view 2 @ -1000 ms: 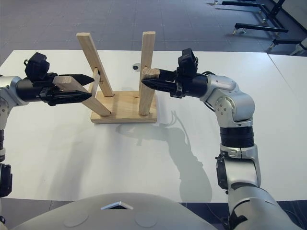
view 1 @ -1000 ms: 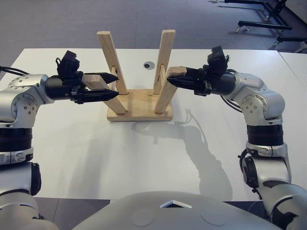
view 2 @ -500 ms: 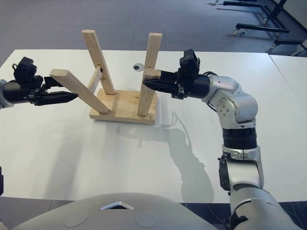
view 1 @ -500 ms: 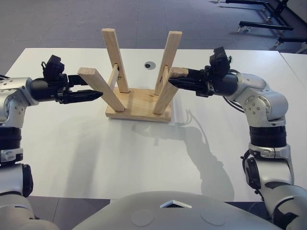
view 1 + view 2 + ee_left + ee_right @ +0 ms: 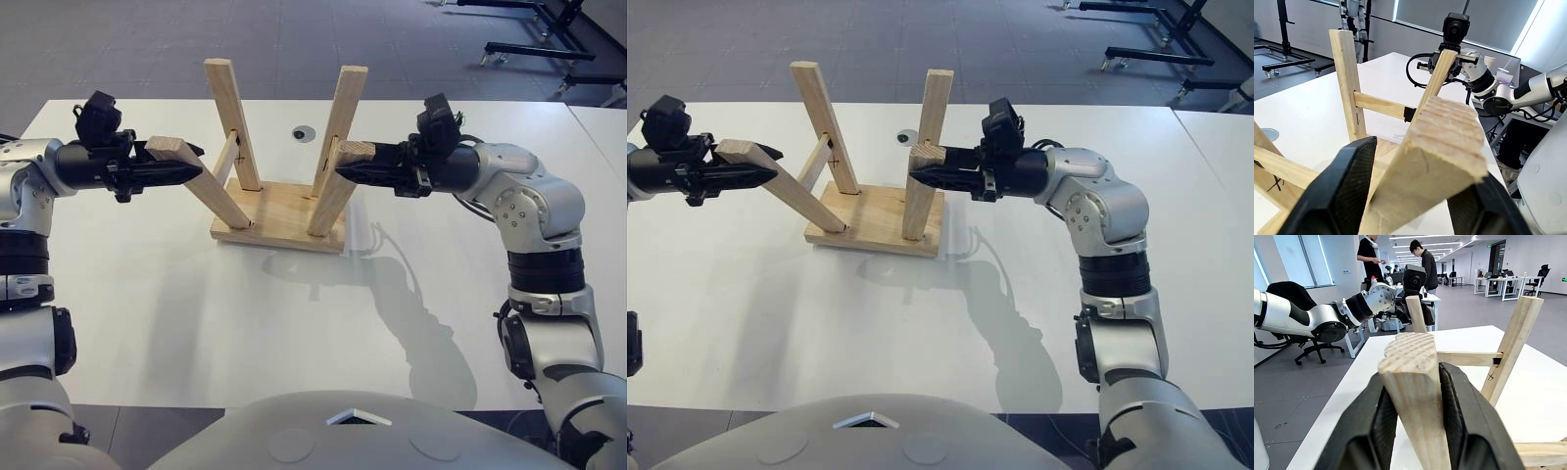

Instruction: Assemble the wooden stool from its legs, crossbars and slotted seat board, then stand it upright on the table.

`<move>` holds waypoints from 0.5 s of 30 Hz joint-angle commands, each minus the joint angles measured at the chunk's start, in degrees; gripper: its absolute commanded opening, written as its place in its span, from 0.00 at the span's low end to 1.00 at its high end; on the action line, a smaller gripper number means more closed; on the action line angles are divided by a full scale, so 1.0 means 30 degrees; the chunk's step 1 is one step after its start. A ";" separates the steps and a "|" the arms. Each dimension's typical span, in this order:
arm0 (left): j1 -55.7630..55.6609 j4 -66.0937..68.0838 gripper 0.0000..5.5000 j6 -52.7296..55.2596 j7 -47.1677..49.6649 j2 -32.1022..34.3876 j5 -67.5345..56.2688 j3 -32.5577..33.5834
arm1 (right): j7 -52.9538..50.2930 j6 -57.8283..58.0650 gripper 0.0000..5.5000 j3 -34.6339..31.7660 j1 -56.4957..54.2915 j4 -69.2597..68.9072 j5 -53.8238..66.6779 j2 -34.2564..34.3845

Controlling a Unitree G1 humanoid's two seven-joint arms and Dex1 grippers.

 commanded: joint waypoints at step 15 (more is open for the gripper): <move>0.0942 -0.5729 0.27 0.6046 0.2379 -0.0014 -0.2298 -0.0099 | -0.1925 0.7675 0.20 -0.1442 -0.3313 0.1088 0.3759 -0.0551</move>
